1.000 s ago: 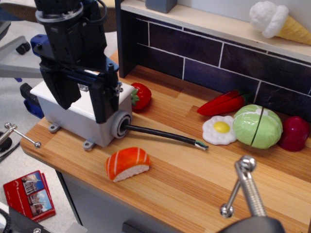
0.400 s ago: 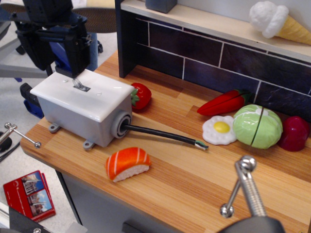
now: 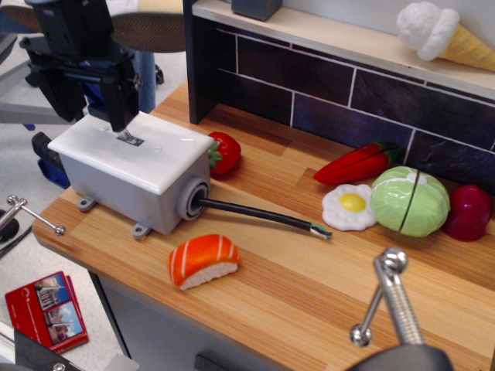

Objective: Move light switch to the right

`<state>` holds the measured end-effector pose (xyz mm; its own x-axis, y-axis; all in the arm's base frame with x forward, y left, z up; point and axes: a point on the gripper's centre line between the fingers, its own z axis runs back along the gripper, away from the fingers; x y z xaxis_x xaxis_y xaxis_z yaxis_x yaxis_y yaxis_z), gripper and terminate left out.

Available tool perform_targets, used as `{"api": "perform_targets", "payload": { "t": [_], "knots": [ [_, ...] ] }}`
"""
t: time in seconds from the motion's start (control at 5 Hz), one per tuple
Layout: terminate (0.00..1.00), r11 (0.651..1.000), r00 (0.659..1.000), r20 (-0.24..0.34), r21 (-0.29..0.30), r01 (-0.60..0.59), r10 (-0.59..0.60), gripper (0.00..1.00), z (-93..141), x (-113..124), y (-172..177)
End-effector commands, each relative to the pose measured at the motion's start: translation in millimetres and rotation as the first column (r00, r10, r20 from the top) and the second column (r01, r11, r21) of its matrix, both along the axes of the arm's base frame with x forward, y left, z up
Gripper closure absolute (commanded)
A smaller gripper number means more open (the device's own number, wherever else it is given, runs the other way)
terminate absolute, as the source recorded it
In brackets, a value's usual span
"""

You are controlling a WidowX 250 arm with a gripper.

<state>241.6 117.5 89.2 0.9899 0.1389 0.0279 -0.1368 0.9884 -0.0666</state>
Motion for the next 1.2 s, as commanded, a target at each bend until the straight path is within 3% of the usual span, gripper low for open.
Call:
{"api": "perform_targets", "payload": {
  "t": [0.0, 0.4, 0.6, 1.0],
  "knots": [
    [0.0, 0.999, 1.0, 0.02, 0.034, 0.01, -0.011, 0.0, -6, 17, -3],
    [0.0, 1.0, 1.0, 0.024, 0.018, -0.013, 0.013, 0.0, -9, 14, -25],
    [0.0, 1.0, 0.999, -0.017, -0.006, -0.03, 0.03, 0.0, -7, 18, -38],
    [0.0, 0.999, 0.999, -0.002, 0.015, -0.039, 0.039, 0.0, -14, 17, -55]
  ]
}}
